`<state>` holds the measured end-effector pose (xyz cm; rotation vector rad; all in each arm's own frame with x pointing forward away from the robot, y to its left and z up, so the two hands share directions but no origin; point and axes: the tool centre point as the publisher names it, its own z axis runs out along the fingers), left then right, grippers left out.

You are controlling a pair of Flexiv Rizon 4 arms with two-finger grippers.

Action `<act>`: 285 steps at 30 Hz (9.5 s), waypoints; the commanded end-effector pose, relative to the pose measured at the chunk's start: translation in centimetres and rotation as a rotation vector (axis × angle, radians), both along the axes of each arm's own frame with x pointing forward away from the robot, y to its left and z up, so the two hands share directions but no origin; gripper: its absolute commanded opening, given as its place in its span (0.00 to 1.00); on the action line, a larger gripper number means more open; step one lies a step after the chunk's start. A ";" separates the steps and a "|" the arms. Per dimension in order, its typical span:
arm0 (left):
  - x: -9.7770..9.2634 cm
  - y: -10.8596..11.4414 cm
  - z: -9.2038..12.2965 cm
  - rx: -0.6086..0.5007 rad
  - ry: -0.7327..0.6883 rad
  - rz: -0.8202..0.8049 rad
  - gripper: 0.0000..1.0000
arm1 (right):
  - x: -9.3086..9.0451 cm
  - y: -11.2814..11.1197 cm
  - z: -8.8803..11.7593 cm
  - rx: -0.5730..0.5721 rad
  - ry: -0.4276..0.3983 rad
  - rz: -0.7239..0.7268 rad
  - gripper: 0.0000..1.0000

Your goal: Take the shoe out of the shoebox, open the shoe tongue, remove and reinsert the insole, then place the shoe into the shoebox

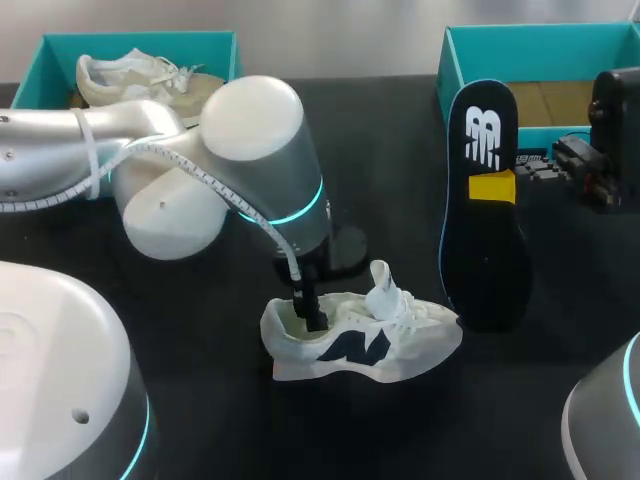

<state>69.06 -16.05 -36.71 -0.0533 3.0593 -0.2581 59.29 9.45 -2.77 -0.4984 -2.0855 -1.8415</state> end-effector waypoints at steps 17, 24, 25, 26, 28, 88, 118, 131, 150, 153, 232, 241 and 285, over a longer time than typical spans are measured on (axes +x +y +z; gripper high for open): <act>0.8 -2.1 -2.6 0.006 0.009 -0.010 0.00 | 0.2 0.2 0.0 -0.001 0.001 0.002 0.00; 0.5 -1.4 -1.7 -0.012 -0.003 -0.053 0.00 | 0.2 0.2 0.0 -0.001 0.001 0.002 0.00; 0.4 -1.2 -1.4 -0.019 -0.007 -0.066 0.00 | 0.2 0.2 0.0 -0.001 0.001 0.002 0.00; 0.3 -1.0 -1.2 -0.024 -0.010 -0.078 0.00 | 0.2 0.2 0.0 -0.001 0.001 0.002 0.00; 0.3 -0.6 -0.7 -0.049 -0.005 -0.112 0.00 | 0.2 0.2 0.0 -0.001 0.001 0.002 0.00; -0.1 0.0 4.9 0.015 -0.120 -1.507 0.00 | 0.2 0.2 0.0 -0.001 0.001 0.002 0.00; -0.7 -2.9 -1.3 0.002 -0.006 -1.505 0.00 | 0.2 0.2 0.0 -0.001 0.001 0.002 0.00; -0.1 -3.6 -2.7 0.018 -0.003 -1.515 0.00 | 0.2 0.2 0.0 -0.001 0.001 0.002 0.00; 0.5 -3.0 -0.5 -0.006 -0.104 -1.491 1.00 | 0.2 0.2 0.0 -0.001 0.001 0.002 0.00; 0.6 -2.4 1.2 -0.030 -0.166 -1.462 1.00 | 0.2 0.2 0.0 -0.001 0.001 0.002 0.00; 9.0 -1.0 25.0 -0.795 -1.468 -1.192 1.00 | 7.0 0.9 -1.2 0.014 0.118 0.062 0.00; 9.7 -0.6 25.1 -0.830 -1.466 -1.194 1.00 | 12.4 1.0 -1.8 0.068 0.268 0.107 0.00; 9.7 -0.6 25.1 -0.830 -1.466 -1.194 1.00 | 23.8 2.4 -5.2 0.060 0.618 0.156 0.00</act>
